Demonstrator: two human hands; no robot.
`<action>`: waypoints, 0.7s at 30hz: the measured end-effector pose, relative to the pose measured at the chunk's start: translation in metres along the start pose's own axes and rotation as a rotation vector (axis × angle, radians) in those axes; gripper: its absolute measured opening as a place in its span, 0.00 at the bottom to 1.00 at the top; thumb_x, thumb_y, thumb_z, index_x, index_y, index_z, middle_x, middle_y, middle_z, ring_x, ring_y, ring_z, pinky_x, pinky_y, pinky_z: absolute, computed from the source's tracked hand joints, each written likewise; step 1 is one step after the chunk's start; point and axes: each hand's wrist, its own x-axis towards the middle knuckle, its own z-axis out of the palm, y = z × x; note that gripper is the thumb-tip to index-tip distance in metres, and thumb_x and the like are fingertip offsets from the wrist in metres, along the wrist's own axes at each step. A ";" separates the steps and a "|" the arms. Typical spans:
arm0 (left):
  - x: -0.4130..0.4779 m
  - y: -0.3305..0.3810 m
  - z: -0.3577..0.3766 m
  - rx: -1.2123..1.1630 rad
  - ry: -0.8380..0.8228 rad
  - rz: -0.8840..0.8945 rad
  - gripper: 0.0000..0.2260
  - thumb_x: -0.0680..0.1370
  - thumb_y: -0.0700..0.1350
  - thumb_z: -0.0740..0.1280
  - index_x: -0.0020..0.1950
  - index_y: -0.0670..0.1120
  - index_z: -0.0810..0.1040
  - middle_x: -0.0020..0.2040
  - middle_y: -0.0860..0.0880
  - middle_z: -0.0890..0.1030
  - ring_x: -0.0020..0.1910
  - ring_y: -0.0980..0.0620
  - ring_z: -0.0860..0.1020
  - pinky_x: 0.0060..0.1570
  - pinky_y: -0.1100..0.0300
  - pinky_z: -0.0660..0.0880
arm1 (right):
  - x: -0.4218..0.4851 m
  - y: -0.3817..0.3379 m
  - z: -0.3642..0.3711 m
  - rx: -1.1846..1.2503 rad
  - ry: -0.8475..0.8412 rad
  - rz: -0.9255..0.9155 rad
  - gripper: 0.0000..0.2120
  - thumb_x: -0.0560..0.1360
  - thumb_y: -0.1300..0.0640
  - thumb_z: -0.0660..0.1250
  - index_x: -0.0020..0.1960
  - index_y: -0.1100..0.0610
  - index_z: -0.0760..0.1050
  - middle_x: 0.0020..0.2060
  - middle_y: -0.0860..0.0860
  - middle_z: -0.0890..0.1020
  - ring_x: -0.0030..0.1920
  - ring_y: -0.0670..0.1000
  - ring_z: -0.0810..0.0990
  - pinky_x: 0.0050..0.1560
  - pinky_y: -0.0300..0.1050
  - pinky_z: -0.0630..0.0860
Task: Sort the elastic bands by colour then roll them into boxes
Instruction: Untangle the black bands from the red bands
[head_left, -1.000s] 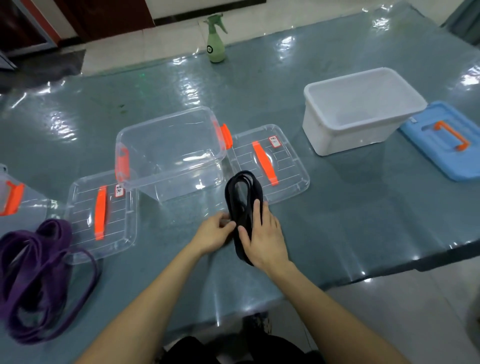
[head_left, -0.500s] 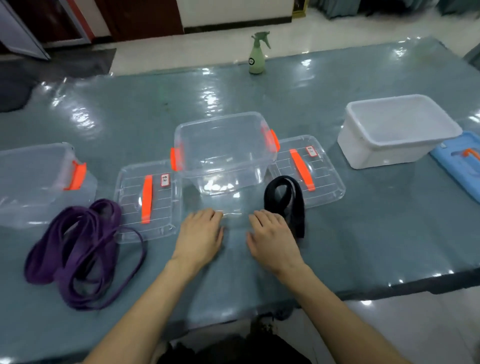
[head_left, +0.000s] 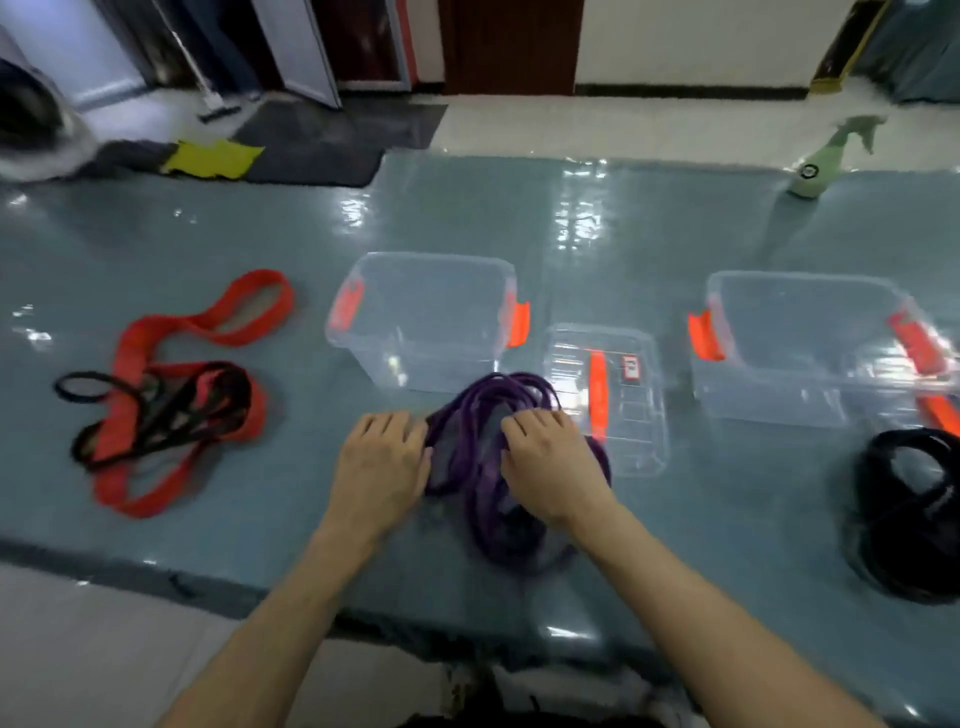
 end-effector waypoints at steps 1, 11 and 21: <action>-0.007 -0.022 -0.004 0.009 0.002 -0.030 0.13 0.79 0.52 0.63 0.54 0.45 0.82 0.51 0.44 0.82 0.52 0.39 0.81 0.55 0.44 0.77 | 0.013 -0.018 0.001 -0.001 -0.004 -0.017 0.13 0.82 0.55 0.59 0.62 0.56 0.77 0.59 0.54 0.82 0.61 0.59 0.79 0.66 0.55 0.71; -0.076 -0.166 -0.006 0.113 -0.105 -0.380 0.16 0.79 0.50 0.58 0.55 0.44 0.81 0.52 0.44 0.82 0.52 0.39 0.81 0.52 0.44 0.78 | 0.116 -0.145 0.016 0.085 -0.063 -0.228 0.07 0.80 0.59 0.60 0.55 0.57 0.75 0.54 0.55 0.81 0.56 0.60 0.79 0.57 0.52 0.71; -0.111 -0.340 0.038 0.079 -0.251 -0.468 0.11 0.74 0.36 0.77 0.56 0.41 0.84 0.51 0.42 0.84 0.49 0.37 0.83 0.44 0.43 0.81 | 0.205 -0.250 0.063 0.112 -0.169 -0.256 0.16 0.82 0.50 0.64 0.66 0.56 0.72 0.63 0.54 0.78 0.65 0.58 0.77 0.61 0.53 0.73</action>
